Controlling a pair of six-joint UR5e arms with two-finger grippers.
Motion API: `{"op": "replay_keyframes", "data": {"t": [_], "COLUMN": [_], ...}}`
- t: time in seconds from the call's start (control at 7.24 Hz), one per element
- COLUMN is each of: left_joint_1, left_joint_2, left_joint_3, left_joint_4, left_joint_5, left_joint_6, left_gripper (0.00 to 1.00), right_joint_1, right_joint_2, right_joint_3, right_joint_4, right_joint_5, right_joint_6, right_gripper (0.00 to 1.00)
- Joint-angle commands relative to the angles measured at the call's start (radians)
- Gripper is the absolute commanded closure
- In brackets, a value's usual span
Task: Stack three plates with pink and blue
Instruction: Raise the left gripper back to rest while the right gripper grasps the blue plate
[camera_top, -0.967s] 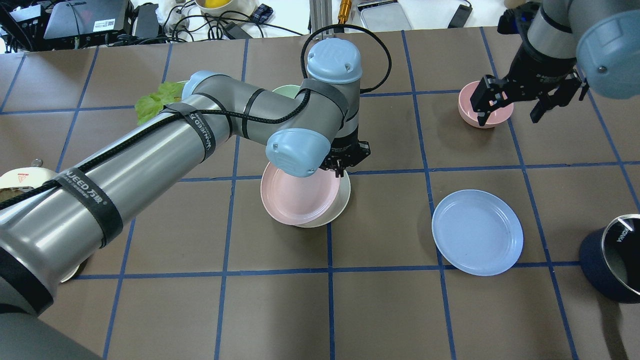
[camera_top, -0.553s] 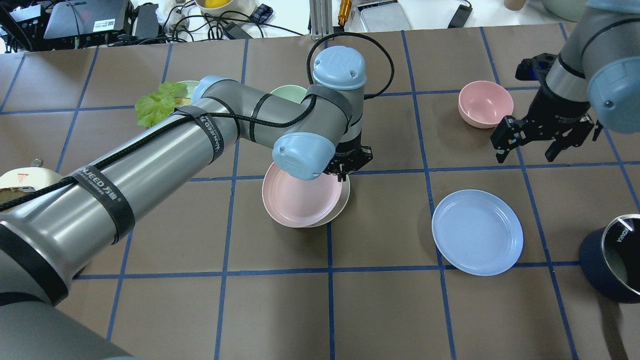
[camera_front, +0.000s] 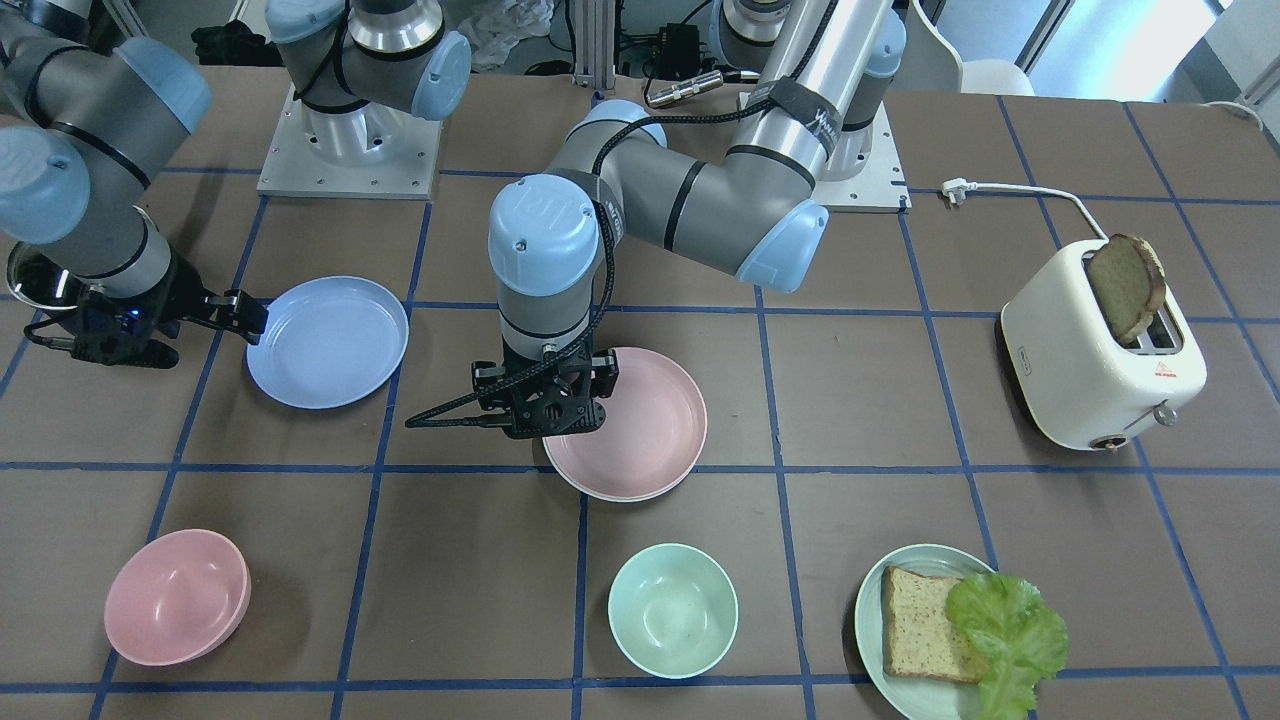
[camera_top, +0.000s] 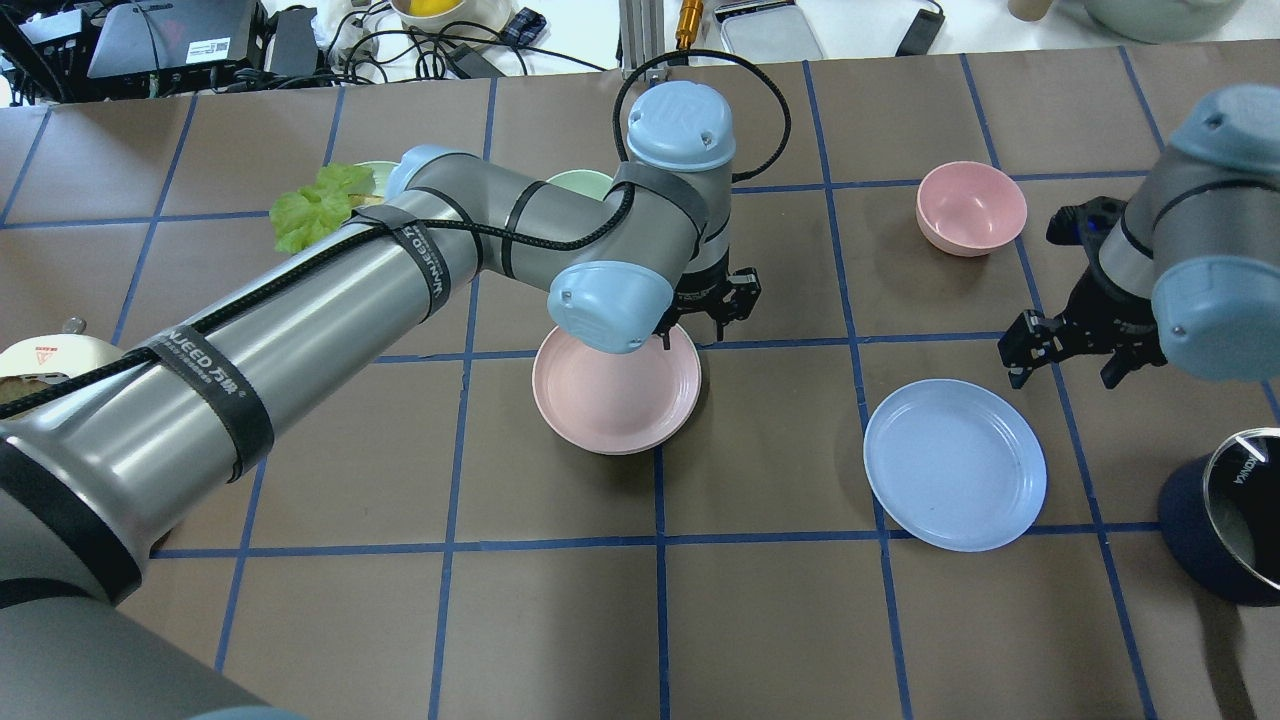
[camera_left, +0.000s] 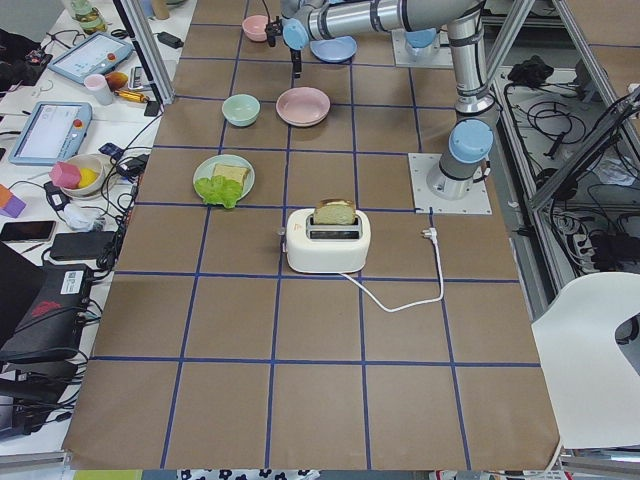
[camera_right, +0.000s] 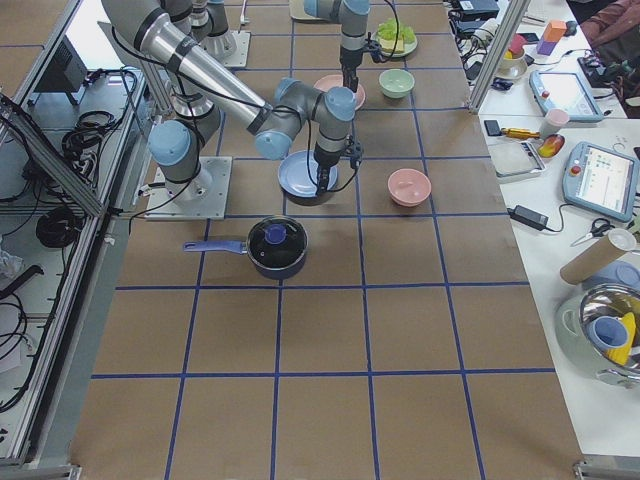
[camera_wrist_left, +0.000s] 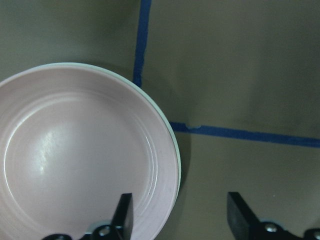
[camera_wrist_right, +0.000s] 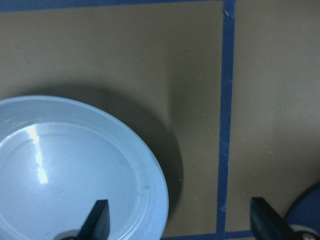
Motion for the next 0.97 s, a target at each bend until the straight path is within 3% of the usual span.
{"op": "replay_keyframes", "data": {"t": [0.0,0.14,0.69,0.83], "left_joint_1": [0.112,0.154,0.254,0.298], "left_joint_2": [0.072,0.126,0.394,0.436], "left_joint_3": [0.020,0.017,0.020,0.014], "left_joint_4": [-0.082,-0.175,-0.537,-0.549], "left_joint_5": [-0.046,-0.124,-0.116,-0.097], "left_joint_6": [0.050,0.157,0.366,0.444], "left_gripper": [0.00,0.00,0.00,0.00], "right_joint_1": [-0.027,-0.032,-0.032,-0.032], "right_joint_2": [0.007,0.010,0.045,0.045], "right_joint_3": [0.065,0.074,0.099,0.099], "right_joint_4": [-0.057,-0.095,-0.168,-0.168], "right_joint_5": [0.000,0.002,0.046,0.046], "right_joint_6": [-0.092,-0.111,-0.205,-0.200], "right_gripper": [0.00,0.00,0.01,0.09]}}
